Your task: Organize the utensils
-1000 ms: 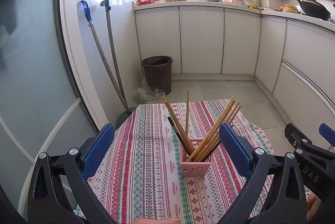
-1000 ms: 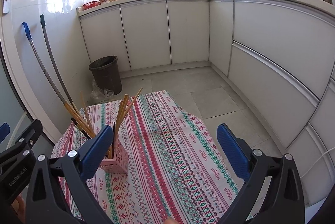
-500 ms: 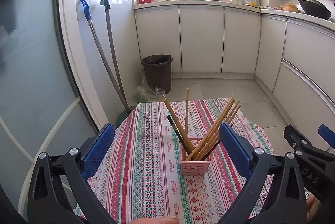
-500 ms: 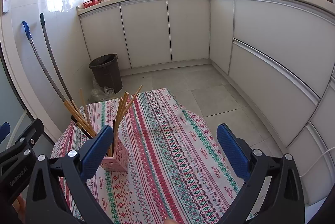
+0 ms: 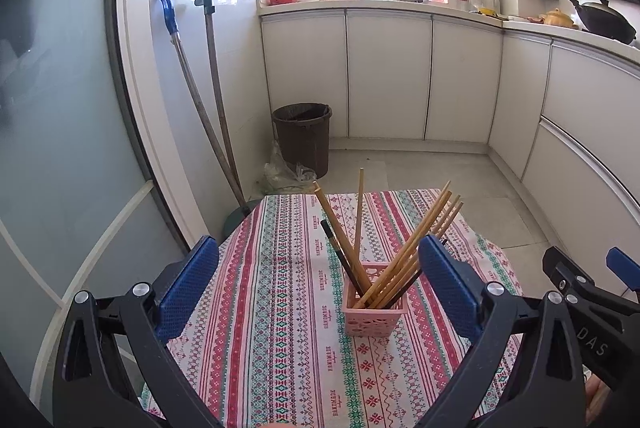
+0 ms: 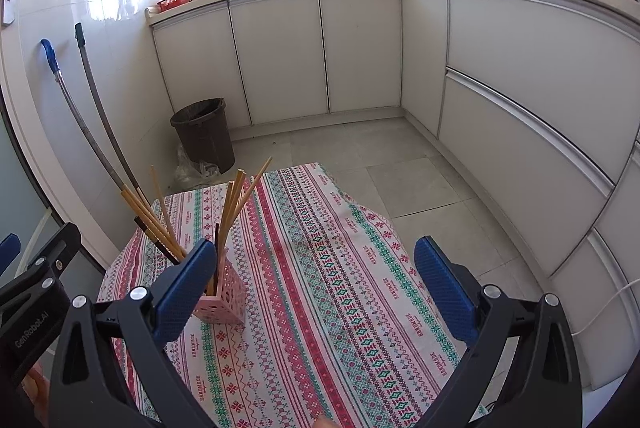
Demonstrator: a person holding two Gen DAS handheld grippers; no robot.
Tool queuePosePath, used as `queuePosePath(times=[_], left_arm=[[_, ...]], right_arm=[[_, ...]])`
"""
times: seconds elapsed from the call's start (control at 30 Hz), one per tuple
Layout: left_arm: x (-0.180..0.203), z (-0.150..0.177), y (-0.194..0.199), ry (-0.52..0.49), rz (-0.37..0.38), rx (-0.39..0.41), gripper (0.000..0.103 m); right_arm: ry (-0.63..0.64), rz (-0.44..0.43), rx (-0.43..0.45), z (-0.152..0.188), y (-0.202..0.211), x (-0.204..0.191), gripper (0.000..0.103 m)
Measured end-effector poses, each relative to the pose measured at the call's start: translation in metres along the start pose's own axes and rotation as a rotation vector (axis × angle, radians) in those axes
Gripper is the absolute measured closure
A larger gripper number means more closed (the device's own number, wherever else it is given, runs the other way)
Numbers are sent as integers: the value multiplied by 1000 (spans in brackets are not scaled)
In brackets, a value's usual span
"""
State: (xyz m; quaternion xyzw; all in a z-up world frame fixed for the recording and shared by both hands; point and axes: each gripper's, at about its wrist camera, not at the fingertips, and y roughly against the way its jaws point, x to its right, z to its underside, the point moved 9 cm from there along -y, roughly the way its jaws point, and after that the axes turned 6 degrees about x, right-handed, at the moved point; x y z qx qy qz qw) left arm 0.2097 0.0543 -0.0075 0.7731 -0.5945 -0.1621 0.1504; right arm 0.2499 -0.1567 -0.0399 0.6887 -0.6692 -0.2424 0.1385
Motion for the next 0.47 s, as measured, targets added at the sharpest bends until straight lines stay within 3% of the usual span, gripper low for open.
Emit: queuePosePath(times=[0.1,0.17,0.23,0.3,0.47], left_arm=[[2,0,1,0,20,9,23],[3,0,3,-11,25,21,23],[3,-2,5,-2,27,37,20],[2,-6,7,-4,18,46,7],[-2,-6,5,-10,-10,37,7]], right_arm=[[-8,-4,-12,1,-1,0,6],[-12,-9,-21,3,-3,0,6],[-13,-8,-20,2,-3,0,6],[-16,-7,-14,1,-2,1,6],[-30,-5,-8,0,-1,4,6]])
